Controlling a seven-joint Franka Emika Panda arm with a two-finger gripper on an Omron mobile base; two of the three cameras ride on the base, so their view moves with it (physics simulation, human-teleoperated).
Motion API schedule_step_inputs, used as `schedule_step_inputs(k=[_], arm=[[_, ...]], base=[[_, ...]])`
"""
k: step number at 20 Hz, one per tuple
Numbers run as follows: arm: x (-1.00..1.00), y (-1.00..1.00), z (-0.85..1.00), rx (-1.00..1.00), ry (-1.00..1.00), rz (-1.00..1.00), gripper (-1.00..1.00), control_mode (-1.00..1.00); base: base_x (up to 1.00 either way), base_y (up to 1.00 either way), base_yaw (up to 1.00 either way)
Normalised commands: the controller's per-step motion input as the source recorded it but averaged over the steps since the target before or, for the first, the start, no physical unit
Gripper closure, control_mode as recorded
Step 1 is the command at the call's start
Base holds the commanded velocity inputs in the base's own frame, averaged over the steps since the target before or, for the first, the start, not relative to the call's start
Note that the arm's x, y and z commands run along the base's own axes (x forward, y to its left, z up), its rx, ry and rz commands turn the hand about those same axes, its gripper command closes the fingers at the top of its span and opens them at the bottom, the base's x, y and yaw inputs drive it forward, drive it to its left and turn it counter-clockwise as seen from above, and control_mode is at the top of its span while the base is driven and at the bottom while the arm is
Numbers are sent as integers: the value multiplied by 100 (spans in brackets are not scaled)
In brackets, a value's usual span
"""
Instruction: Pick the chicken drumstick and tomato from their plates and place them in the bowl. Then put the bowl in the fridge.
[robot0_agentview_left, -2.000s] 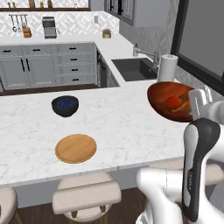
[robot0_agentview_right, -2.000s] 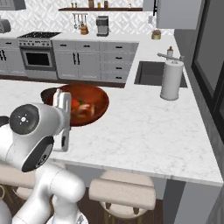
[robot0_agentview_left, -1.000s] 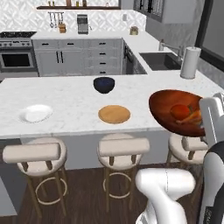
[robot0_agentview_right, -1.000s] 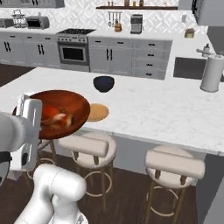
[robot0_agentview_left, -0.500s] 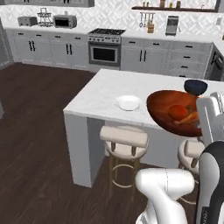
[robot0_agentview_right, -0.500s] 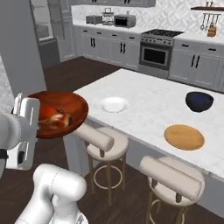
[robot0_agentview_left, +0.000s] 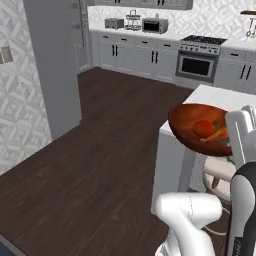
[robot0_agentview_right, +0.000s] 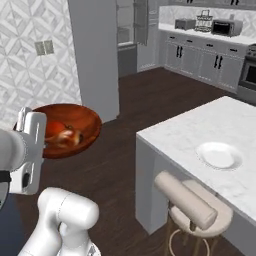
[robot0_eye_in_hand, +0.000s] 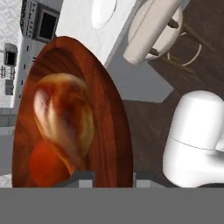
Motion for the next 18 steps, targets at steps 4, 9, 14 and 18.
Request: schedule_step_inputs(k=[4,9,14,18], arm=[[0,0,0,0,0,0,100,100],[0,0,0,0,0,0,100,100],[0,0,0,0,0,0,100,100],[0,0,0,0,0,0,100,100]], base=[[100,64,22],[100,51,13],[100,42,5],[100,31,2]])
